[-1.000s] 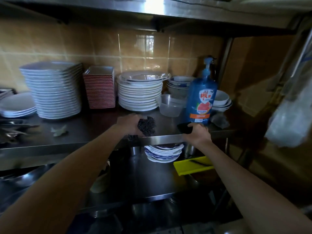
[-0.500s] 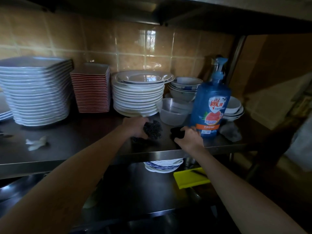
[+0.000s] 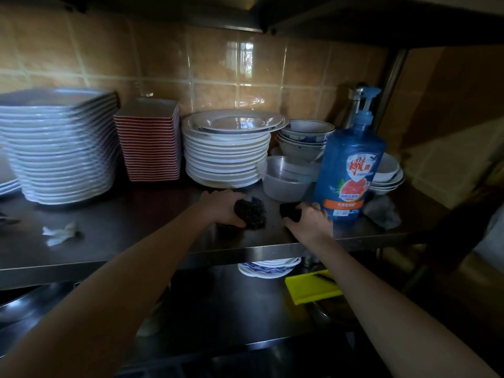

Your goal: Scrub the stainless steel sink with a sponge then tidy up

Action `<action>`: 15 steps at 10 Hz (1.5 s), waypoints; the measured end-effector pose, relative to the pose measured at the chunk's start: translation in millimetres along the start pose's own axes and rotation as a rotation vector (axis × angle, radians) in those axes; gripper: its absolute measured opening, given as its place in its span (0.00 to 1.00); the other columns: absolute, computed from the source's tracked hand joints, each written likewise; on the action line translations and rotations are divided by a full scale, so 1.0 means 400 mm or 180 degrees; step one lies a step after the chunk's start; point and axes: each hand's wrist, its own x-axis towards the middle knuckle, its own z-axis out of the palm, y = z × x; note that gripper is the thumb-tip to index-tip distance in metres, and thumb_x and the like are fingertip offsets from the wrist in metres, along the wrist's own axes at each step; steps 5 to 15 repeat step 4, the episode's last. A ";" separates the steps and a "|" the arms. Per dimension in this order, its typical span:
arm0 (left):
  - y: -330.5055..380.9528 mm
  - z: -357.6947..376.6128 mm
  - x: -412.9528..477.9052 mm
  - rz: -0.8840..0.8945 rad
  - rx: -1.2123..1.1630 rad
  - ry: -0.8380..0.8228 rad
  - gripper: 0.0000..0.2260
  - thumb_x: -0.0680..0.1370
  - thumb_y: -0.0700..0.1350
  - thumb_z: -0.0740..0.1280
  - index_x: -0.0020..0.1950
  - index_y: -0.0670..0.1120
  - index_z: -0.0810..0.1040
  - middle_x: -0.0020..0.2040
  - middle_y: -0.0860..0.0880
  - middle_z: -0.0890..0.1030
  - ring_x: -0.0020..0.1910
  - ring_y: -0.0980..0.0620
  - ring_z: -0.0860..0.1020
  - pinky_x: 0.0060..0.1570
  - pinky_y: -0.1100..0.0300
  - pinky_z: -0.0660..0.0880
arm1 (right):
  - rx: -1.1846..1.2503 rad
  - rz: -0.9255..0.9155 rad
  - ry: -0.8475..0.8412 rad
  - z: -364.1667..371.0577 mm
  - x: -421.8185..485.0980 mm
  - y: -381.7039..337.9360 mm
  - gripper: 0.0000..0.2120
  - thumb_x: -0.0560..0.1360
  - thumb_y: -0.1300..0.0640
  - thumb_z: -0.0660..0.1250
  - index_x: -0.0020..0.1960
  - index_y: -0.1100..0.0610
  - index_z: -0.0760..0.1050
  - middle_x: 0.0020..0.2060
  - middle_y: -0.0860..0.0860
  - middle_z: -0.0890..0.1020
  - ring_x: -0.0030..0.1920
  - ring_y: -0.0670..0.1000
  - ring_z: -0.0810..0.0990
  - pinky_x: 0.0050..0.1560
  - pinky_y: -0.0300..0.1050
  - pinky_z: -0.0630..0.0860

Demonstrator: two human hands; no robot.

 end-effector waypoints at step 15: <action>0.025 -0.016 -0.102 -0.0250 0.0093 0.0450 0.32 0.71 0.61 0.66 0.73 0.58 0.59 0.74 0.48 0.63 0.70 0.44 0.64 0.66 0.44 0.58 | -0.0046 -0.0027 0.0188 -0.057 -0.095 0.008 0.22 0.74 0.42 0.63 0.63 0.53 0.71 0.61 0.56 0.73 0.64 0.59 0.70 0.61 0.55 0.67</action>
